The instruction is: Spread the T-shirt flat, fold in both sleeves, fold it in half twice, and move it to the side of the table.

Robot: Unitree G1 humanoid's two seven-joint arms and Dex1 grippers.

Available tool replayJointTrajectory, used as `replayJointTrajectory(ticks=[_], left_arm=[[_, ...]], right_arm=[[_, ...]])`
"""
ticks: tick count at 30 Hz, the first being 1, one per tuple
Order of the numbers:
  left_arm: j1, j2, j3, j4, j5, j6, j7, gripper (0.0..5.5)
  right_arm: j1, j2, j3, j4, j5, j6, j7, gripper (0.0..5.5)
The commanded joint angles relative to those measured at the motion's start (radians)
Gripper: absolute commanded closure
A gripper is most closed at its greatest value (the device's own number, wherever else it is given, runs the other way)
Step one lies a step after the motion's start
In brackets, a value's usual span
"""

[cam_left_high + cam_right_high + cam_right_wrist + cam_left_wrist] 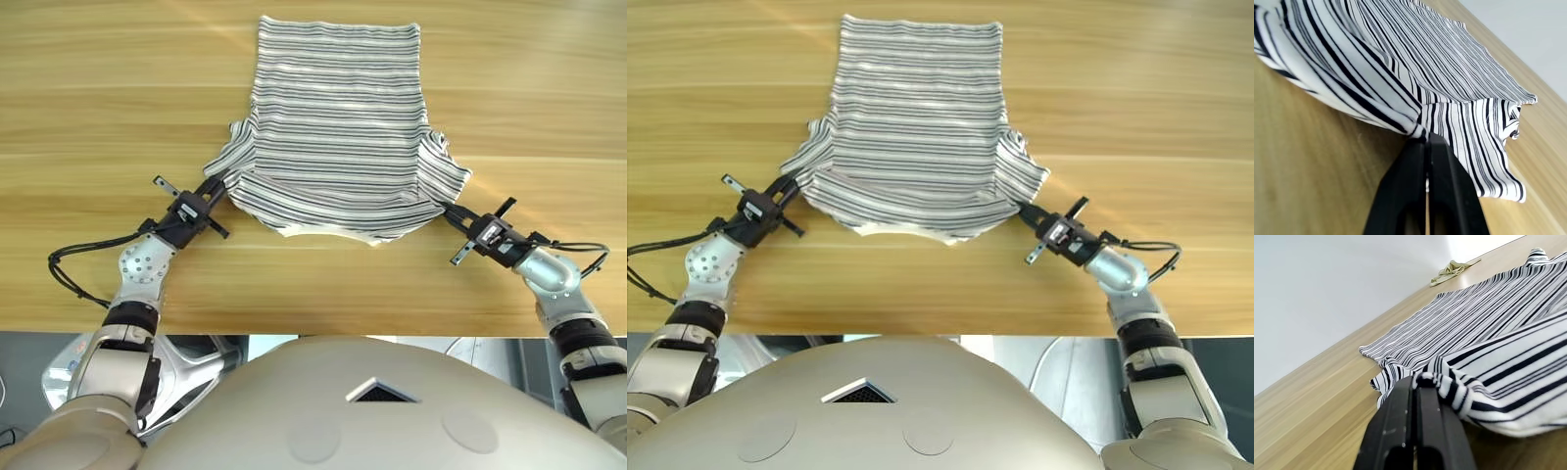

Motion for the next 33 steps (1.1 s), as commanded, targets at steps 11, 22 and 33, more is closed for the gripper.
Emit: replayJointTrajectory(ticks=[11,22,33], left_arm=[[0.428,0.016,0.009,-0.258,-0.165,0.127,-0.156,4.05],[0.52,-0.004,0.23,-0.594,-0.535,0.202,-0.193,2.38],[0.112,-0.257,0.263,-0.578,-0.464,0.429,-0.033,2.38]], right_arm=[[0.192,-0.088,-0.12,-0.07,-0.059,-0.005,0.054,4.75],[0.278,-0.066,-0.38,-0.324,0.413,0.142,0.172,3.84],[-0.407,0.42,0.052,-0.032,-0.404,0.356,-0.254,3.84]])
